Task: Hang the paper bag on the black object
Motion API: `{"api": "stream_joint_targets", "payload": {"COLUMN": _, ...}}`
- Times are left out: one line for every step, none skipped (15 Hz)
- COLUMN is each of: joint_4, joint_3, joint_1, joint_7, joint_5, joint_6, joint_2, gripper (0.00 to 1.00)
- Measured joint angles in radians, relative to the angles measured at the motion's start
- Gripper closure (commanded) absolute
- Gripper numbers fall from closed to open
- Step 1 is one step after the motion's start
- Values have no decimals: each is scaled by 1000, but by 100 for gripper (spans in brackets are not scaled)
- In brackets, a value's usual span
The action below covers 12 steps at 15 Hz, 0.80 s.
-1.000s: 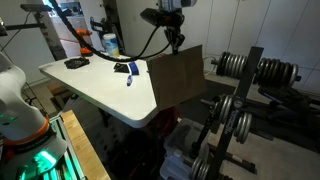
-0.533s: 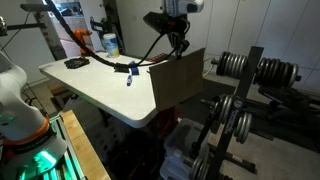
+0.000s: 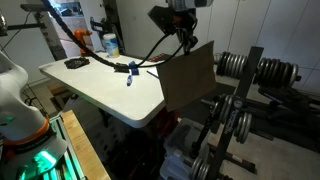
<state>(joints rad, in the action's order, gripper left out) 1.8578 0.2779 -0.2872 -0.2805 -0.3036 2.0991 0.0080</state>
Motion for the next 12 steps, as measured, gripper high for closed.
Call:
{"api": "stream_joint_targets", "payload": {"joint_4": -3, "joint_3": 1, "joint_1": -2, "joint_7": 0, "joint_5": -14, "joint_6": 5, "joint_2": 0, "gripper": 100}}
{"api": "stream_joint_targets", "payload": {"joint_4": -4, "joint_3": 2, "joint_1": -3, "joint_7": 0, "joint_5": -22, "joint_6": 6, "joint_2": 0, "gripper": 100}}
{"api": "stream_joint_targets", "payload": {"joint_4": -4, "joint_3": 3, "joint_1": -4, "joint_7": 0, "joint_5": -22, "joint_6": 6, "joint_2": 1, "gripper": 100}}
{"api": "stream_joint_targets", "payload": {"joint_4": -4, "joint_3": 4, "joint_1": -5, "joint_7": 0, "joint_5": -18, "joint_6": 6, "joint_2": 5, "gripper": 100}}
{"api": "stream_joint_targets", "payload": {"joint_4": -3, "joint_3": 5, "joint_1": -6, "joint_7": 0, "joint_5": -14, "joint_6": 6, "joint_2": 10, "gripper": 100}}
{"api": "stream_joint_targets", "payload": {"joint_4": -1, "joint_3": 7, "joint_1": -9, "joint_7": 2, "joint_5": -8, "joint_6": 5, "joint_2": 17, "gripper": 100}}
{"api": "stream_joint_targets", "payload": {"joint_4": 0, "joint_3": 8, "joint_1": -11, "joint_7": 5, "joint_5": 4, "joint_6": 4, "joint_2": 25, "gripper": 100}}
{"api": "stream_joint_targets", "payload": {"joint_4": 0, "joint_3": 9, "joint_1": -15, "joint_7": 9, "joint_5": 19, "joint_6": 3, "joint_2": 33, "gripper": 100}}
{"api": "stream_joint_targets", "payload": {"joint_4": 1, "joint_3": 10, "joint_1": -17, "joint_7": 15, "joint_5": 30, "joint_6": 1, "joint_2": 41, "gripper": 100}}
{"api": "stream_joint_targets", "payload": {"joint_4": 1, "joint_3": 10, "joint_1": -19, "joint_7": 24, "joint_5": 42, "joint_6": -2, "joint_2": 48, "gripper": 100}}
{"api": "stream_joint_targets", "payload": {"joint_4": 1, "joint_3": 10, "joint_1": -21, "joint_7": 31, "joint_5": 52, "joint_6": -6, "joint_2": 55, "gripper": 100}}
{"api": "stream_joint_targets", "payload": {"joint_4": 1, "joint_3": 10, "joint_1": -21, "joint_7": 39, "joint_5": 60, "joint_6": -10, "joint_2": 61, "gripper": 100}}
